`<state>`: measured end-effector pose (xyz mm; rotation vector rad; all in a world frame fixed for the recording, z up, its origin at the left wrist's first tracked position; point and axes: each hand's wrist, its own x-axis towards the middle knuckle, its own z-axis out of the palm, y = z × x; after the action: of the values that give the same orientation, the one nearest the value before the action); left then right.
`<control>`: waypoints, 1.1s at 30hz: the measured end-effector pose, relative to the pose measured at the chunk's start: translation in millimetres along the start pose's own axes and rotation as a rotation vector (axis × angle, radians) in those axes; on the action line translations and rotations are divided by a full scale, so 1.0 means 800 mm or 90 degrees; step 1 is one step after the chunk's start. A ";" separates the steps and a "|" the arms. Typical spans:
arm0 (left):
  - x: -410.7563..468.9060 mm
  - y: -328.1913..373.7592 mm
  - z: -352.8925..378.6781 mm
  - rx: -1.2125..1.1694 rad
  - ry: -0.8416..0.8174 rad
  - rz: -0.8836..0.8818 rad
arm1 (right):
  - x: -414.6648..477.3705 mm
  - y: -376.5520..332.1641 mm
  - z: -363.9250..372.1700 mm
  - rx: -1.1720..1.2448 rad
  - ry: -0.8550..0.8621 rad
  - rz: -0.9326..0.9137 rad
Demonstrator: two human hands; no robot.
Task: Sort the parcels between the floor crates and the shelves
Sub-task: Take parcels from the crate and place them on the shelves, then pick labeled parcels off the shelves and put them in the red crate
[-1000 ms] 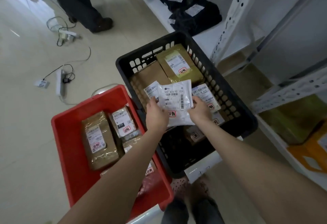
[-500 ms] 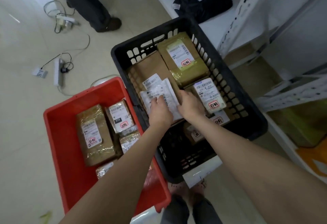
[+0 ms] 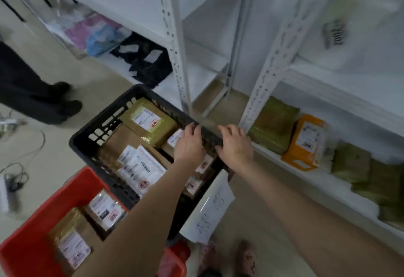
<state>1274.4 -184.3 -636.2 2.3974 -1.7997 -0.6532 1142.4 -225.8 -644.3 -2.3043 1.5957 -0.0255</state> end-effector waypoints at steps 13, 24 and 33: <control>-0.070 0.251 -0.059 0.148 0.130 0.330 | -0.151 0.163 -0.186 -0.008 0.131 0.147; -0.067 0.397 -0.183 0.114 0.348 0.419 | -0.157 0.215 -0.331 0.084 0.260 0.207; 0.064 0.453 -0.275 0.143 0.192 0.205 | -0.036 0.202 -0.380 0.561 0.238 0.256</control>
<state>1042.4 -386.3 -340.4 2.1050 -2.1376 -0.0557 923.3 -329.8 -398.3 -1.3293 1.7021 -0.9070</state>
